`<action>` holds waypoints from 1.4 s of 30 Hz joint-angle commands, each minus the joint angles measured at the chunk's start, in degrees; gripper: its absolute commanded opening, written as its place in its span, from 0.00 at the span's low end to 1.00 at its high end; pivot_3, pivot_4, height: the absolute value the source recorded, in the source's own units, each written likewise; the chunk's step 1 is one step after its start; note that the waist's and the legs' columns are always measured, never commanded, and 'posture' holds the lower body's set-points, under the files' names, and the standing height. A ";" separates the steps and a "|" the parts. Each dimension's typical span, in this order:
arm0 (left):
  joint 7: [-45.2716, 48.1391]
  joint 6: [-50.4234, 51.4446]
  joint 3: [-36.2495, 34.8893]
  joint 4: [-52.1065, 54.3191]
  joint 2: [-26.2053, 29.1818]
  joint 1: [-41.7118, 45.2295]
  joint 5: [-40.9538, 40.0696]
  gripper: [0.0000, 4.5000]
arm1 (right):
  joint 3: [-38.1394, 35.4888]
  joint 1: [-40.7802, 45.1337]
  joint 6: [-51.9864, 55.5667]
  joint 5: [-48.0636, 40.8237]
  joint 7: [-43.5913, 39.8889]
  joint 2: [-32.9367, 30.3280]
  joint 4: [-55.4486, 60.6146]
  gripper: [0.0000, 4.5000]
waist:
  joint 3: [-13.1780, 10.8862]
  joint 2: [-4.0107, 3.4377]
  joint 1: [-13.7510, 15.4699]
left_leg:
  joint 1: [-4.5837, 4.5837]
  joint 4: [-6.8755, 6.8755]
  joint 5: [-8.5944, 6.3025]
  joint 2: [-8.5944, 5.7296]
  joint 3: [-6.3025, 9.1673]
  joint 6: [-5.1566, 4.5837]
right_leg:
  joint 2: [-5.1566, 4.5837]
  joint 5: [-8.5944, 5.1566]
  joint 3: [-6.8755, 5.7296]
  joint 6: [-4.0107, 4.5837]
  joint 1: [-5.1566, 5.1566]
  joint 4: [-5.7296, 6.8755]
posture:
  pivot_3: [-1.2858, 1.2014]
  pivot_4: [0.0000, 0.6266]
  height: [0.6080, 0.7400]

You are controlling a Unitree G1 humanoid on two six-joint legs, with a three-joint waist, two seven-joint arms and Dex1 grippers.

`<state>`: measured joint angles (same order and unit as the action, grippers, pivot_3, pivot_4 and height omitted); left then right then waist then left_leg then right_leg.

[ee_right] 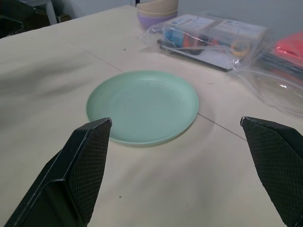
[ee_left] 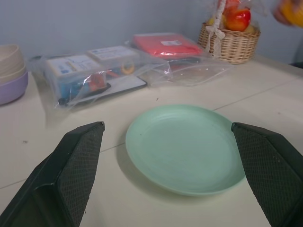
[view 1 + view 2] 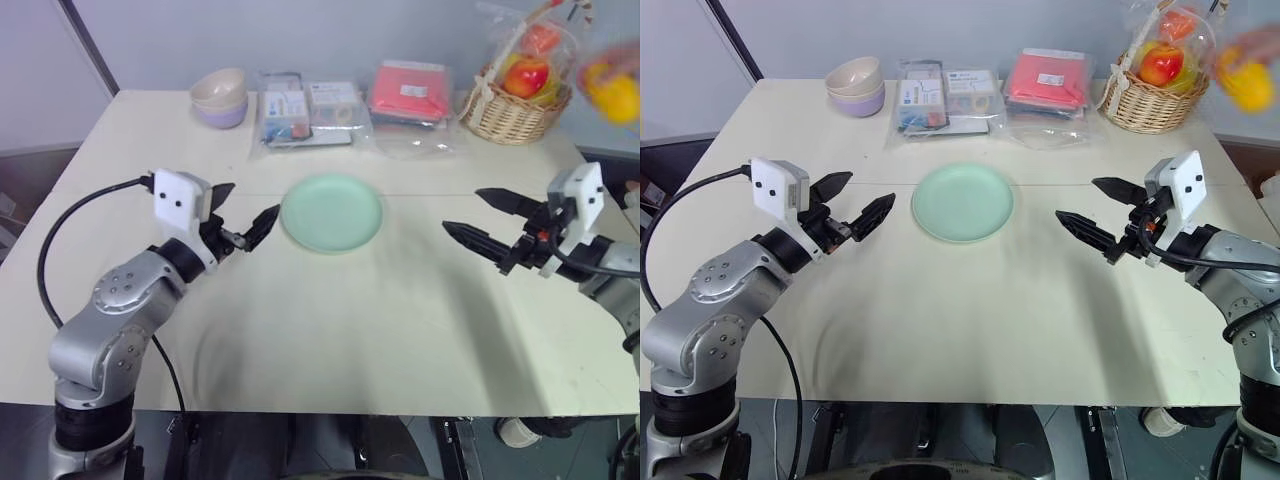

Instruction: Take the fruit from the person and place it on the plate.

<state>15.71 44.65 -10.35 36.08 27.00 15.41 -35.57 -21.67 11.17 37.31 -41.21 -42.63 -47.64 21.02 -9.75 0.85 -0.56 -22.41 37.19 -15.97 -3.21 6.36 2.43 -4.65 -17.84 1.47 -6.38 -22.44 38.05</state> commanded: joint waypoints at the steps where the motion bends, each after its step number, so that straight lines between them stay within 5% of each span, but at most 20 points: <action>1: -0.11 -1.11 -0.54 0.73 0.18 0.51 0.39 1.00 | -1.05 1.18 -1.06 -0.06 -0.03 -0.10 0.49 1.00 | 0.00 0.00 0.00 | 0.00 0.00 0.00 0.00 0.00 0.00 | 0.00 0.00 0.00 0.00 0.00 0.00 | 0.52 0.24 1.00; 14: -0.27 -1.68 -0.38 -0.66 -0.66 2.07 0.41 1.00 | 0.25 6.02 1.71 -2.54 4.99 2.69 1.91 1.00 | 0.00 0.00 -0.05 | 0.00 0.00 0.00 0.00 0.00 0.01 | 0.00 0.00 0.00 0.00 -0.01 0.00 | 0.52 0.24 1.00; 24: -0.25 -2.60 1.15 -1.62 -2.01 3.36 1.71 1.00 | 12.25 22.74 10.55 1.95 21.29 13.64 -0.63 1.00 | 0.00 0.00 0.01 | -0.08 -0.04 0.16 -0.01 0.02 0.29 | -0.01 0.00 0.00 0.01 -0.10 -0.03 | 0.52 0.24 1.00; 42: 0.17 -1.78 0.35 1.15 -2.69 3.85 -2.82 1.00 | 19.36 36.78 1.78 16.36 19.55 19.71 -19.83 1.00 | 0.00 0.00 -0.37 | -0.09 -0.06 0.17 -0.01 -0.02 0.30 | 0.00 0.00 0.02 0.01 -0.20 0.03 | 0.52 0.24 1.00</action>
<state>16.09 43.48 -9.25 34.87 23.83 18.79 -38.00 -2.10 45.99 40.64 -25.54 -22.87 -28.59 1.06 -9.75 0.85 -0.93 -22.50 37.13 -15.80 -3.22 6.34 2.73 -4.65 -17.84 1.49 -6.37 -22.64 38.08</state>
